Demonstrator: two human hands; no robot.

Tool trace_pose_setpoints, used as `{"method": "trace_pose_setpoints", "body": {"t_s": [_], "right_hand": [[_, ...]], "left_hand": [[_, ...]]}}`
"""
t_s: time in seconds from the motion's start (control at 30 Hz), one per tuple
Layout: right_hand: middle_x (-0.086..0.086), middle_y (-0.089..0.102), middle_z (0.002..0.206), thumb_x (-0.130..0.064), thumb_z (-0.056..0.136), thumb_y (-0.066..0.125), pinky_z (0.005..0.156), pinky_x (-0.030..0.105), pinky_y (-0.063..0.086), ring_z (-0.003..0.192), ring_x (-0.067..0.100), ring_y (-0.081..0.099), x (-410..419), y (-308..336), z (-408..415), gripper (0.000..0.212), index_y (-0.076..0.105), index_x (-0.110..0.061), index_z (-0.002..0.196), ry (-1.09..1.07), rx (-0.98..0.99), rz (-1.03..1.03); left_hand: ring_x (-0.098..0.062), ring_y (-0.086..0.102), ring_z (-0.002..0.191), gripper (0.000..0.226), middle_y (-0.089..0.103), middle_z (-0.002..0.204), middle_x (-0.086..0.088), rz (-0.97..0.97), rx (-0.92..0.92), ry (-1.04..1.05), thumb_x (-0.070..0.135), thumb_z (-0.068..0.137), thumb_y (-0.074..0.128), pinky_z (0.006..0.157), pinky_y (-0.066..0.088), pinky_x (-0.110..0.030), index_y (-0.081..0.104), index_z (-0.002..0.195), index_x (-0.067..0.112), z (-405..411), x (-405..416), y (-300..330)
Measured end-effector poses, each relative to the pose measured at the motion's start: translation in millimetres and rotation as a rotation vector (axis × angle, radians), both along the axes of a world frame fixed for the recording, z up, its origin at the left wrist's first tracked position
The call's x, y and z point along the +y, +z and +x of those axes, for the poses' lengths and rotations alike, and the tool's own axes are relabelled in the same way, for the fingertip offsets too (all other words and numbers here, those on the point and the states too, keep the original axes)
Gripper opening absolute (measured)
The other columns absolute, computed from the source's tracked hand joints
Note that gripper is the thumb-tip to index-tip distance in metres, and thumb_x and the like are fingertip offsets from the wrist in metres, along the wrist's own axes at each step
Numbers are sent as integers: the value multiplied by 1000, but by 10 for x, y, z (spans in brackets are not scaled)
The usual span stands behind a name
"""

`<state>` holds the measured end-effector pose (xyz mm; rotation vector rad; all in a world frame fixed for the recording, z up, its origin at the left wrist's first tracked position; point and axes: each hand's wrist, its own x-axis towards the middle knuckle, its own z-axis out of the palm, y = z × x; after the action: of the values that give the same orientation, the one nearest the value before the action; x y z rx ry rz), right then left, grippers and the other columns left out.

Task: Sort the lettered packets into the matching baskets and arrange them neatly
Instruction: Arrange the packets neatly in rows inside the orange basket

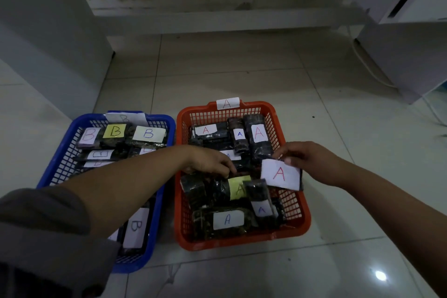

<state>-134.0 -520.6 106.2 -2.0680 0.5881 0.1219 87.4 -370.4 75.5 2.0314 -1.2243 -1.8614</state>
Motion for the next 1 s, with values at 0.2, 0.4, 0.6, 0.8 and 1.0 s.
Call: {"method": "trace_pose_setpoints", "body": {"t_s": [0.2,0.4,0.6,0.8,1.0], "right_hand": [[-19,67,99,-7,91,54,86,22,48,97,-1,60,132,-33,-40,28,72,-28,94,222,151,9],[-20,69,95,-6,89,57,82,17,48,91,-4,61,30,-60,-128,33,71,-36,86,180,164,-52],[-14,69,100,-6,89,57,85,20,48,96,1,61,-44,-73,-124,27,72,-29,91,148,139,-71],[-17,66,93,-8,89,57,73,10,45,89,-3,60,-16,-94,-74,26,69,-31,87,121,105,-86],[-14,67,93,-9,90,56,76,16,47,90,0,60,-79,-69,-71,24,68,-29,86,74,84,-116]], "left_hand": [[-15,41,120,38,42,139,-2,-130,-143,-86,25,97,46,100,34,-29,46,134,23,-116,-156,-24],[-25,48,113,43,46,135,-15,-205,-386,-310,16,98,41,84,36,-27,33,140,13,-405,-221,-257],[-24,56,109,29,60,119,-9,-548,-618,-295,16,89,59,90,46,-34,62,118,13,-336,-151,-263],[-21,57,104,51,62,117,-6,-459,-565,-347,34,78,73,84,50,-35,57,122,13,-349,-62,-377],[-22,57,103,36,62,114,-7,-559,-552,-187,21,80,71,78,48,-31,62,114,14,-494,-118,-427]]}}
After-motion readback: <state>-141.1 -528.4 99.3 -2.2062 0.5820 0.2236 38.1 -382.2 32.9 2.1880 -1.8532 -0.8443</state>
